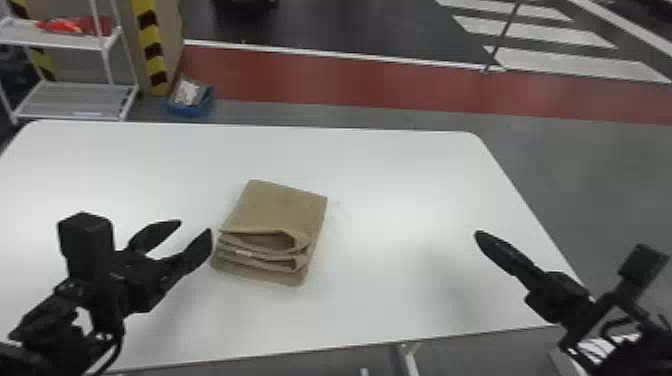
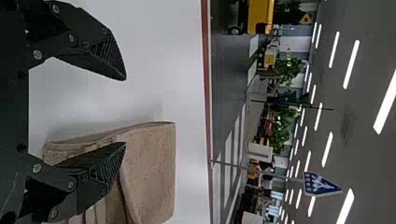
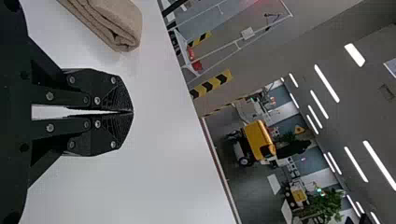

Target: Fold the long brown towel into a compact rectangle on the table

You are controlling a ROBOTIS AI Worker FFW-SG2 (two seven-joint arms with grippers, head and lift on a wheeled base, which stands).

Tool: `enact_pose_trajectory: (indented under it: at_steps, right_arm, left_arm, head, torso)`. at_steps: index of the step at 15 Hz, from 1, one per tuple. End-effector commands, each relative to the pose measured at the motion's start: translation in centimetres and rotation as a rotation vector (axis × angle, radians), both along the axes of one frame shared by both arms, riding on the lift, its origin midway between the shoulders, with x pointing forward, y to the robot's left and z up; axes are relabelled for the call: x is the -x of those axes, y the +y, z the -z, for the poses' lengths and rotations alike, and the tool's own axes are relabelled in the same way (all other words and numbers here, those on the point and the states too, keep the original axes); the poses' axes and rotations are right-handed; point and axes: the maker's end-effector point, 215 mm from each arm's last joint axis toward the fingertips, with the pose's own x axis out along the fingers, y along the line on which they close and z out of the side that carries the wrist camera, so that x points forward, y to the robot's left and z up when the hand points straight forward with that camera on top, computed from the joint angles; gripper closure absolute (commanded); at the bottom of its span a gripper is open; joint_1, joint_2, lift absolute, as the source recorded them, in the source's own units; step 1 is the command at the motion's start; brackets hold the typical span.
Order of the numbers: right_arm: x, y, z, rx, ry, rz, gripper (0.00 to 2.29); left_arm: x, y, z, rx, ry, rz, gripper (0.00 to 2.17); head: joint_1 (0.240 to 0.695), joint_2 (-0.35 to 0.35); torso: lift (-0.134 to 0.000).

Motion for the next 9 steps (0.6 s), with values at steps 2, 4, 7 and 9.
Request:
enact_pose_trajectory:
  at_steps: [2, 4, 7, 9]
  right_arm:
    - [2.3, -2.3, -2.1, -0.027, -0.053, 0.037, 0.17]
    - [2.7, -2.8, -2.9, -0.036, -0.073, 0.041, 0.12]
    - [3.2, -2.5, -3.6, -0.068, -0.094, 0.038, 0.12]
    - [3.8, -2.6, -3.6, -0.082, -0.101, 0.042, 0.12]
  left_arm:
    - [0.7, -2.2, 1.6, -0.055, 0.015, 0.034, 1.66]
    - [0.9, -2.0, 2.1, -0.078, 0.014, 0.019, 1.66]
    - [0.6, -1.4, 1.5, -0.094, -0.015, 0.000, 1.66]
    - [0.7, -1.2, 1.8, -0.110, -0.011, 0.005, 1.66]
  head:
    - [0.695, -0.260]
    - [0.695, -0.300]
    - [0.695, -0.313]
    - [0.695, -0.311]
  torso:
    - [-0.120]
    - [-0.120]
    - [-0.120]
    - [-0.120]
